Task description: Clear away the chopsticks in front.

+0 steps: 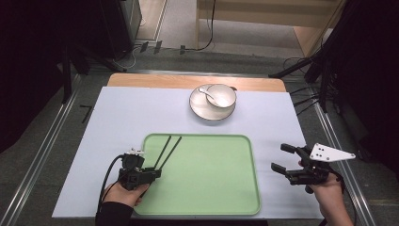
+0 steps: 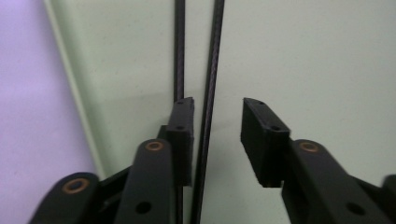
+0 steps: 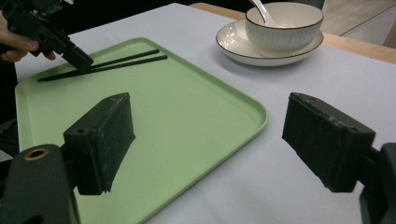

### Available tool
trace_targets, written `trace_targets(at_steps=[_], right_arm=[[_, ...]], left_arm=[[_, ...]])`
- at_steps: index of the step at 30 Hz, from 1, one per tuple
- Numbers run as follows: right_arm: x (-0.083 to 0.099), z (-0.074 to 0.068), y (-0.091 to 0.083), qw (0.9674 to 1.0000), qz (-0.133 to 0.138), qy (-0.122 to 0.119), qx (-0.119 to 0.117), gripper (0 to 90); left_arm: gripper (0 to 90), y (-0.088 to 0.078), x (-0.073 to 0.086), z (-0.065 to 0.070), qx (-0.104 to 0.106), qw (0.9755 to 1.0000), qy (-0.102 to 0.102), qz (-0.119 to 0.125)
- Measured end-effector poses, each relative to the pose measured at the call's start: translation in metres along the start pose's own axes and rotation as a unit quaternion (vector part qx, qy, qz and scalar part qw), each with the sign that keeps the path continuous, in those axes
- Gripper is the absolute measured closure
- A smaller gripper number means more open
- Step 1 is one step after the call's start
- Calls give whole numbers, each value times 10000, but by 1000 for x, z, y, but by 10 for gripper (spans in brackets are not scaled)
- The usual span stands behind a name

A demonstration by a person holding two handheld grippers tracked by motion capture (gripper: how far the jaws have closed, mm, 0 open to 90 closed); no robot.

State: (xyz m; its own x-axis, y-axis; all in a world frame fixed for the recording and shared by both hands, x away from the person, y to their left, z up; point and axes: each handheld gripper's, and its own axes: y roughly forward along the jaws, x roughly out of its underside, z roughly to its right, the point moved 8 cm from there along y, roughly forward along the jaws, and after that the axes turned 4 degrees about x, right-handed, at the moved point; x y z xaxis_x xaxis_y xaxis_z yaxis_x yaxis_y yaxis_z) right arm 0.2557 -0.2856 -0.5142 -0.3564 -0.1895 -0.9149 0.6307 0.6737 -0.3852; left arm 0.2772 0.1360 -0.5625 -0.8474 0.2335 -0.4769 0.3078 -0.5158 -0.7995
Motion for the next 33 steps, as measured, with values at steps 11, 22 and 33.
trace_targets(at_steps=[11, 22, 33], right_arm=[[1, 1, -2, 10000, 22, 29, 10, 169], [2, 1, -4, 10000, 33, 74, 42, 169], [2, 2, -6, 9999, 66, 84, 58, 168]], left_arm=[[427, -22, -33, -10, 595, 9936, 872, 391], [347, -59, -43, -52, 766, 9831, 1322, 1006], [290, -92, -26, -78, 604, 9602, 2132, 1700]])
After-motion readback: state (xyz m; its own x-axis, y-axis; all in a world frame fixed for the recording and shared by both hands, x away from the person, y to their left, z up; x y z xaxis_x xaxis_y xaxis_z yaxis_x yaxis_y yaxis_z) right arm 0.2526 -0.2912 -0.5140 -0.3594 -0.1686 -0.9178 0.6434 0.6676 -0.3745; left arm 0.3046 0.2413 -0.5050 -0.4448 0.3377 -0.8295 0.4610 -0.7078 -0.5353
